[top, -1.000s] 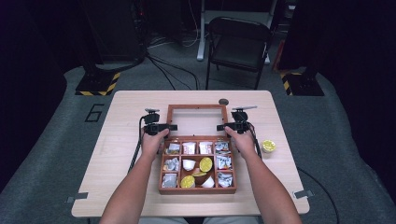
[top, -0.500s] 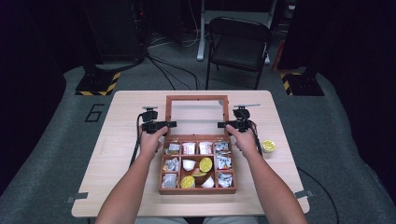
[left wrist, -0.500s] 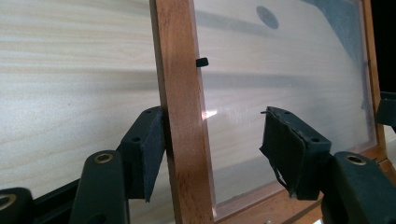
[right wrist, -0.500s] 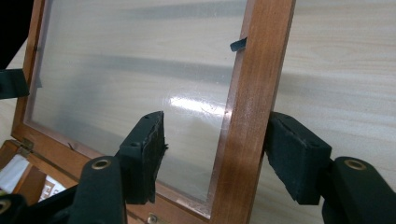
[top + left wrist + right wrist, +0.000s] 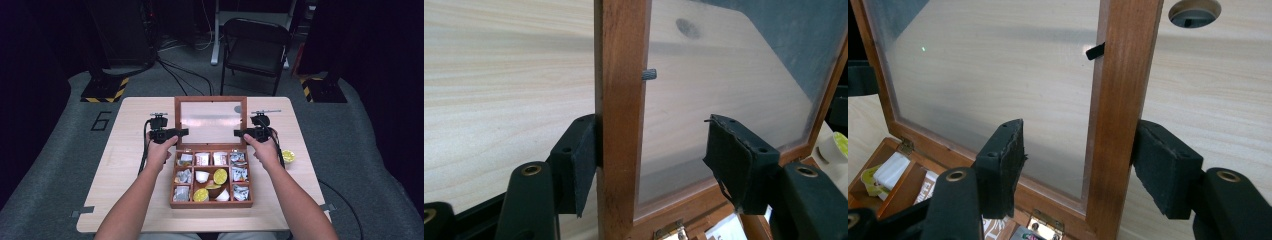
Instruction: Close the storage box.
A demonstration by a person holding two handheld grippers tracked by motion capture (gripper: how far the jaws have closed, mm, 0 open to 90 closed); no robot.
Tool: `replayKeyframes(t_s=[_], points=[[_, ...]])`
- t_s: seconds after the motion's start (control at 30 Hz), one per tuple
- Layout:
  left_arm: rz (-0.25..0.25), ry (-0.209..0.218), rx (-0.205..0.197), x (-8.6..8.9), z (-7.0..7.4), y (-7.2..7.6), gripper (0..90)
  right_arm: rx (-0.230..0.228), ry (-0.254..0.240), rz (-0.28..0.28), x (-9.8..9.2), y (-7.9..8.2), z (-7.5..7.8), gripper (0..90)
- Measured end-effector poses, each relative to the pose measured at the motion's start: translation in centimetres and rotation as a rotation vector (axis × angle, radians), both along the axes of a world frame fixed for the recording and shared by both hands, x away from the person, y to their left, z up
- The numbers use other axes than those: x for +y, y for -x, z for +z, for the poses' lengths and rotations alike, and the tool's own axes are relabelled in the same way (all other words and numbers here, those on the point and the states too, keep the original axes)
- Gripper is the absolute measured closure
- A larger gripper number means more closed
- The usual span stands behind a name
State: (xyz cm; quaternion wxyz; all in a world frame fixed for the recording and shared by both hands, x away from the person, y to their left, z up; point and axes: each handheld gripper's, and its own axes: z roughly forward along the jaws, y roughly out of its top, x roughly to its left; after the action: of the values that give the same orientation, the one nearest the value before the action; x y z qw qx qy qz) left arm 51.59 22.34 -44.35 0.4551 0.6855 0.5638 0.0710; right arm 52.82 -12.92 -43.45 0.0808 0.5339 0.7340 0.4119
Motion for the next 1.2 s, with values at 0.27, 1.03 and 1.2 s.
replayKeyframes(t_s=[0.27, 1.03, 1.2], points=[[-0.049, -0.038, -0.069, -0.1, 0.9, 1.7, 37.0, -0.053, 0.006, 0.017, -0.1, 2.0, 1.0, 38.2], [-0.09, -0.027, -0.178, 0.6, 2.4, 5.7, 38.7, -0.16, 0.038, 0.031, -0.4, 6.1, 2.6, 44.5], [-0.087, -0.014, -0.197, 1.0, 3.3, 6.3, 39.9, -0.174, 0.038, 0.04, -0.7, 6.7, 3.8, 47.7]])
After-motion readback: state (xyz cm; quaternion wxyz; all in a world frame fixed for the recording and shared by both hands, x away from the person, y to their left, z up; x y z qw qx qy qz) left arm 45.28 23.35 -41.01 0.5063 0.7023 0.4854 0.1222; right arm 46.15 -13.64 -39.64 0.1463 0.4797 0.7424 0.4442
